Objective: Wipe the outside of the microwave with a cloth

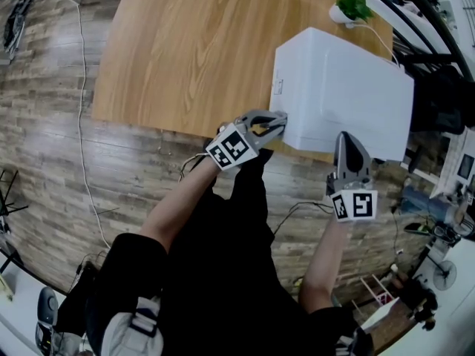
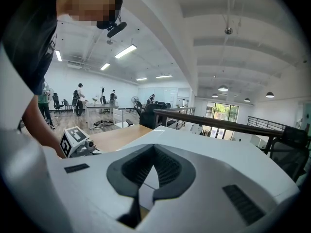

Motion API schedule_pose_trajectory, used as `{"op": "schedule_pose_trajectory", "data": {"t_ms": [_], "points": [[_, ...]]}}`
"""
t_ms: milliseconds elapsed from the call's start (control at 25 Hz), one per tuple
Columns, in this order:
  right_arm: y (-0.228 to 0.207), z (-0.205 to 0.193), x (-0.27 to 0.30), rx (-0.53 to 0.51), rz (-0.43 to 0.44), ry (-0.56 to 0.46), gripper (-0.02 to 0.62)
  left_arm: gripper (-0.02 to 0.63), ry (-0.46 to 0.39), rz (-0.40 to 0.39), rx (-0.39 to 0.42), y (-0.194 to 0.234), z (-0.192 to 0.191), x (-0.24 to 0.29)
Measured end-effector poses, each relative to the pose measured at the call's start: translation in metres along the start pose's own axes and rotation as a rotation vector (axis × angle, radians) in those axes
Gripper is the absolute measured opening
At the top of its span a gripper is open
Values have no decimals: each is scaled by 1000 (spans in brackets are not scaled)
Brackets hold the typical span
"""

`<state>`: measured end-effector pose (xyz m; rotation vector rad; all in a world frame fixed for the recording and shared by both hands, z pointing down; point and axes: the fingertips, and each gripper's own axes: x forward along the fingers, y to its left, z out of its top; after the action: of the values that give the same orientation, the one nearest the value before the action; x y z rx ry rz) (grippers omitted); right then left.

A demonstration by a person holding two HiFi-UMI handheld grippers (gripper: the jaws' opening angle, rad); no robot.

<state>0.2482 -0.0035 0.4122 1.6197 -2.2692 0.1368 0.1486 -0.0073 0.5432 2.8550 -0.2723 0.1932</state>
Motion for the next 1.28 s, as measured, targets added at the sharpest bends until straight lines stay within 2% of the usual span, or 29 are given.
{"op": "schedule_pose_trajectory", "data": {"t_ms": [400, 600, 800, 880, 1000, 1040, 1280], "points": [[0, 0, -1, -8, -1, 4, -2, 44, -12, -29, -9, -33, 4, -12], [1, 0, -1, -11, -3, 2, -2, 44, -9, -32, -1, -37, 3, -13], [10, -14, -1, -115, -23, 71, -2, 44, -17, -23, -8, -35, 3, -12], [6, -14, -5, -32, -27, 32, -2, 44, -13, -19, -5, -34, 0, -11], [-8, -10, -15, 186, -17, -66, -2, 44, 1, -17, 1, -32, -7, -10], [-11, -9, -17, 227, -12, -86, -2, 44, 3, -17, 0, -32, -9, -10], [-6, -12, -15, 157, -18, -60, -2, 44, 15, -9, -20, -29, -21, -7]]}}
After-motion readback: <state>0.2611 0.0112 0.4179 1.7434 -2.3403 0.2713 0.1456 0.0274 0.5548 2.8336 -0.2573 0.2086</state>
